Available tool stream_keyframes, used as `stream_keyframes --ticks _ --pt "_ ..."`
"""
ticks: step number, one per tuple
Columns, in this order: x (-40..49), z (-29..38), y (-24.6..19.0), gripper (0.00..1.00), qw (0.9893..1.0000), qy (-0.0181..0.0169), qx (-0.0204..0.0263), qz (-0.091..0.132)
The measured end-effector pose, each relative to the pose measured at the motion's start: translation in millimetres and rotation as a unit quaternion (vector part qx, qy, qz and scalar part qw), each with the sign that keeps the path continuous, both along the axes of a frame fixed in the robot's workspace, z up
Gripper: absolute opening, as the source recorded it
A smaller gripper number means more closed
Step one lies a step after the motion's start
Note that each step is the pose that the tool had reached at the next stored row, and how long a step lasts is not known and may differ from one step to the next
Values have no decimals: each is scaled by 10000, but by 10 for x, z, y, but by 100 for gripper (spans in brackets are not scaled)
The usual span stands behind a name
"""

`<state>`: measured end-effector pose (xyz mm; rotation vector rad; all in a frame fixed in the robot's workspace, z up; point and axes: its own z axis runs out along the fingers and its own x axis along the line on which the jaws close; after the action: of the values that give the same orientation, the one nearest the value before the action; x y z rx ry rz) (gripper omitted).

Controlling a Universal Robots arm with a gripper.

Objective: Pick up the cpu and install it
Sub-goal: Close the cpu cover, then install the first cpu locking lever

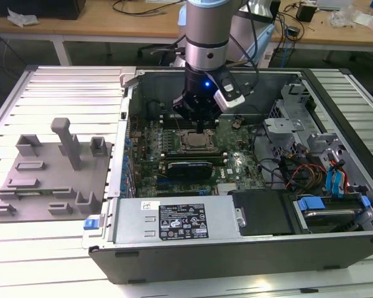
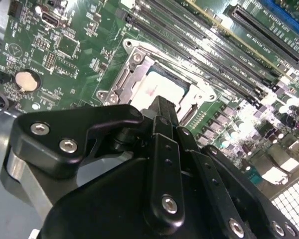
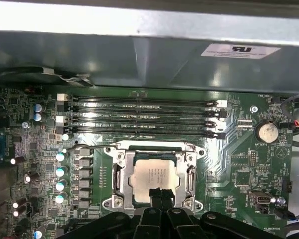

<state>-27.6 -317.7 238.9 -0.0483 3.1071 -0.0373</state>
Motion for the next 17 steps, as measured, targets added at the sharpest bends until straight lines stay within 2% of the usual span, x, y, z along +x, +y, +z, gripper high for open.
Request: stream_keyframes --ticks 2,17 --pt "0 -3 -11 11 10000 0 3 0" --pt "0 20 -12 11 10000 0 5 0"
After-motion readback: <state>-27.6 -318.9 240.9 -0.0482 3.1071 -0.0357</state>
